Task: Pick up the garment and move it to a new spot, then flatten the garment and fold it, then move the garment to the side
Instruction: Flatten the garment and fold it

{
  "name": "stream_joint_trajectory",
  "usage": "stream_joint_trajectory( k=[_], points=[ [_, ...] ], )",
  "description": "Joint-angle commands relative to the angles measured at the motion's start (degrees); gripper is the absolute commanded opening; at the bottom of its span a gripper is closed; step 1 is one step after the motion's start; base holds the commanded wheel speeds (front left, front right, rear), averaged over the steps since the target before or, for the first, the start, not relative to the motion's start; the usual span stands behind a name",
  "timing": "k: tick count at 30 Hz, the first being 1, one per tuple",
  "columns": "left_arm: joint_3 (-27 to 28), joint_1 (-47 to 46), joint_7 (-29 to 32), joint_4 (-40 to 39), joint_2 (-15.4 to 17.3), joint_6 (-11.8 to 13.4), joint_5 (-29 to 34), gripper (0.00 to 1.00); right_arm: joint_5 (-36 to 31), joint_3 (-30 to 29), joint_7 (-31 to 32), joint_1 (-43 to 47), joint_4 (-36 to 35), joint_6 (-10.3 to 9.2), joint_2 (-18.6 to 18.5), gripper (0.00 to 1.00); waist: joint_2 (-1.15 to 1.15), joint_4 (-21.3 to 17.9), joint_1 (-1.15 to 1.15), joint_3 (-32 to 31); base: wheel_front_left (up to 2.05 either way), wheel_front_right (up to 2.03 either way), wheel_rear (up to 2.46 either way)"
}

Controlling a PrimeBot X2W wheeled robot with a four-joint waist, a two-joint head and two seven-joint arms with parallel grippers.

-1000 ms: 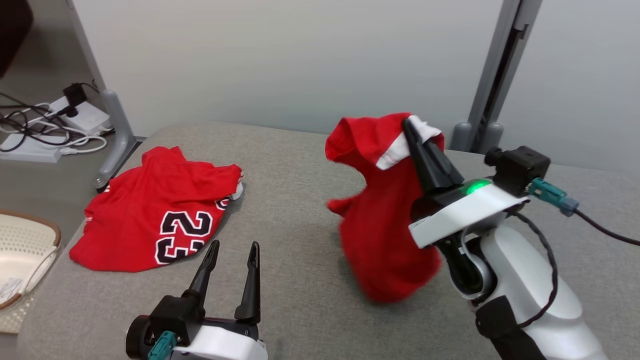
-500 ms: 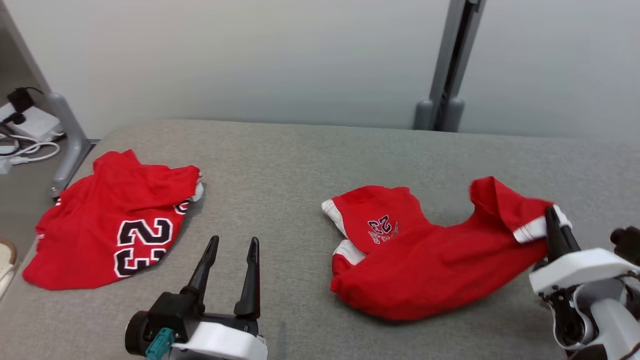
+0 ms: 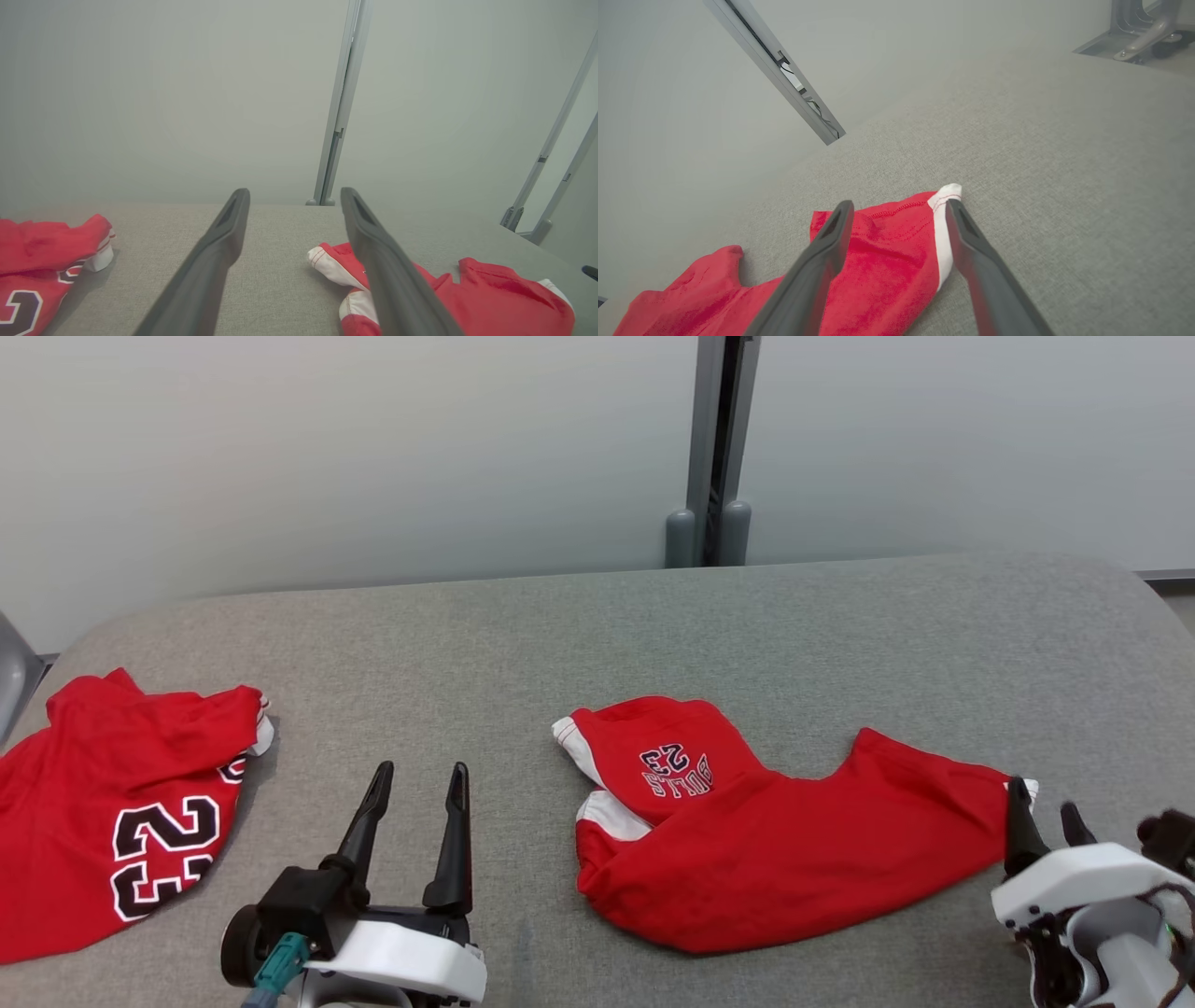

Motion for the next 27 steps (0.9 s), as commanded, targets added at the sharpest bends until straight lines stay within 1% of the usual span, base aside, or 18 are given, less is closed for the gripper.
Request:
stream_joint_trajectory(
  k=[1,5,6,10,14,16,18,21,27],
  points=[
    [0.5,-0.6,0.0,0.1,0.3,0.3,-0.5,1.00,-1.0,0.5,-0.5,-0.1,-1.3,0.03,-0.1,1.00,0.00,-0.7,0.00,-0.4,0.00,0.00,0.00],
    [1.3,-0.6,0.0,0.2,0.2,0.5,-1.2,1.00,-3.7,3.0,-1.1,2.4,-9.5,0.02,-0.2,1.00,0.00,-1.5,0.00,-0.8,0.00,0.00,0.00],
    [1.8,-0.5,0.0,0.2,0.3,0.7,-1.3,1.00,-5.1,4.0,-1.2,3.5,-15.0,0.02,-0.3,1.00,0.00,-1.6,0.00,-0.9,0.00,0.00,0.00],
    [2.5,-0.2,0.0,0.2,0.2,0.8,-1.6,1.00,-9.5,6.2,-1.1,7.7,-26.9,0.02,0.1,1.00,0.00,-1.5,0.00,-1.0,0.00,0.00,0.00],
    [2.5,-0.3,0.0,0.6,0.2,0.6,-1.7,1.00,-14.0,8.0,-1.0,11.4,-34.8,0.02,0.7,1.00,0.00,-0.9,0.00,-1.0,0.00,0.00,0.00],
    [2.3,0.0,0.0,0.9,0.3,0.7,-1.9,1.00,-16.0,8.2,-1.0,13.4,-37.5,0.02,1.4,1.00,0.00,-0.2,0.00,-0.9,0.00,0.00,0.00],
    [2.0,0.2,0.0,1.2,0.2,0.7,-1.6,1.00,-17.5,8.6,-1.0,14.2,-38.3,0.02,1.7,1.00,0.00,0.2,0.00,-0.9,0.00,0.00,0.00],
    [1.5,0.2,0.0,1.5,0.3,0.6,-1.6,1.00,-19.2,8.8,-1.0,14.9,-38.9,0.02,2.0,1.00,0.00,0.9,0.00,-0.9,0.00,0.00,0.00],
    [1.2,-0.4,0.0,1.7,0.3,0.8,-1.8,1.00,-20.4,8.6,-1.0,15.2,-38.7,0.02,2.6,1.00,0.00,2.8,0.00,-0.6,0.00,0.00,0.00]
  ],
)
